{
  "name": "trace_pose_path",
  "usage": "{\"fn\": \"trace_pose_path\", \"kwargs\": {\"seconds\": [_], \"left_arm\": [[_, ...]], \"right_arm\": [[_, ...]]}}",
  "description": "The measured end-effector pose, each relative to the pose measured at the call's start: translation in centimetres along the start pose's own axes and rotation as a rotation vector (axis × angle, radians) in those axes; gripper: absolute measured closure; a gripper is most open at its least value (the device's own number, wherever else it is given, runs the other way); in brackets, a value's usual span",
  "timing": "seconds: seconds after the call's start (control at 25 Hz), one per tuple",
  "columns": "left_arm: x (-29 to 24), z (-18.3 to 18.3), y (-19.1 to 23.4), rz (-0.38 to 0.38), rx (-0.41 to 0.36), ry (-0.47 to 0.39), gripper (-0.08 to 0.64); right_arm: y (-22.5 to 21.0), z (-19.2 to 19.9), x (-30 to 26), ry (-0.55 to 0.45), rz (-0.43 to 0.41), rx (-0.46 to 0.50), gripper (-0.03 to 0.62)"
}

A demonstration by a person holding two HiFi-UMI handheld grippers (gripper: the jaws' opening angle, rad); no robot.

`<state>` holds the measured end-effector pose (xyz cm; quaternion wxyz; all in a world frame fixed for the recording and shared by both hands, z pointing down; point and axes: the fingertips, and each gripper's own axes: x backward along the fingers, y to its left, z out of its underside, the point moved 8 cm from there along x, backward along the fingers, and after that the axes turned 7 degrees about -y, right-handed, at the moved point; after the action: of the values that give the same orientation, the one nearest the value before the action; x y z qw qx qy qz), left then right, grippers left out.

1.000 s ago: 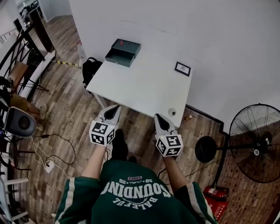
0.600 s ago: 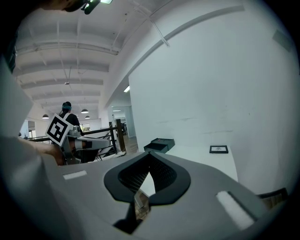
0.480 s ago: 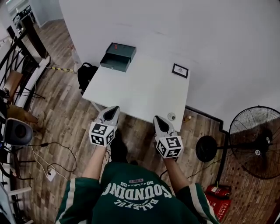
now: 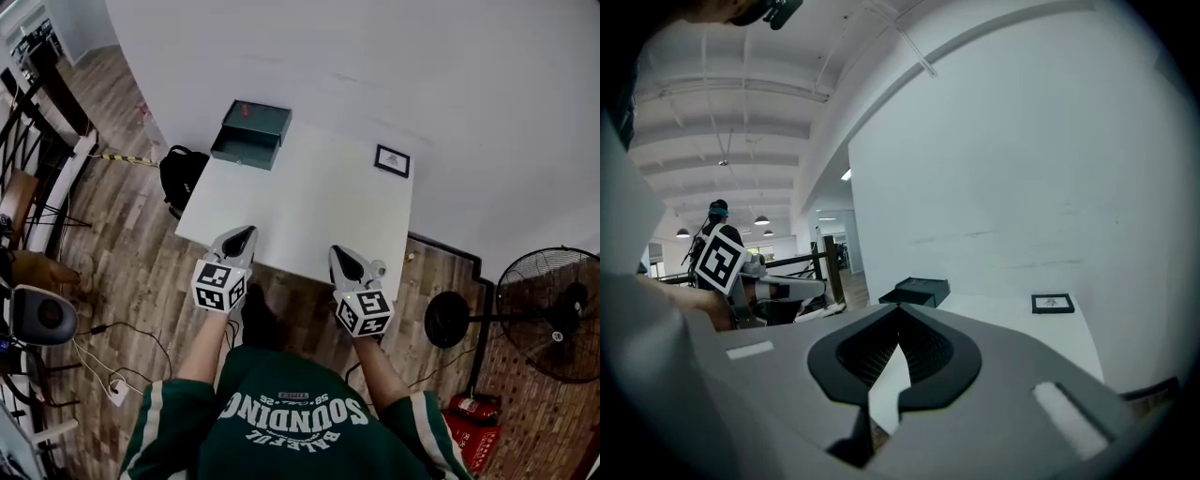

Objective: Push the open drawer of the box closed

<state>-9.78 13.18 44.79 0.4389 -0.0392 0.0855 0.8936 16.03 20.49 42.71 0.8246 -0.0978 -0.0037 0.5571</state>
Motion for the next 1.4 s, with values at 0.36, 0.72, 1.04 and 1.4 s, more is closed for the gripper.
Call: {"fn": "trace_pose_path", "kwargs": {"seconds": [0.36, 0.72, 1.04, 1.4], "left_arm": [[-6.6, -1.1, 7.9, 0.046, 0.012, 0.032, 0.508], [-12.1, -2.2, 15.1, 0.086, 0.002, 0.077, 0.508], [-15.0, -1.8, 19.6, 0.145, -0.003, 0.119, 0.508], [-16.4, -1.4, 21.7, 0.148, -0.002, 0.134, 0.508]], "right_arm": [[-0.5, -1.0, -9.5, 0.017, 0.042, -0.011, 0.594], [-1.1, -2.1, -17.9, 0.021, 0.092, -0.024, 0.594], [-0.8, -2.2, -22.7, 0.025, 0.151, -0.032, 0.594], [-0.9, -1.8, -24.0, 0.027, 0.178, -0.036, 0.594]]}}
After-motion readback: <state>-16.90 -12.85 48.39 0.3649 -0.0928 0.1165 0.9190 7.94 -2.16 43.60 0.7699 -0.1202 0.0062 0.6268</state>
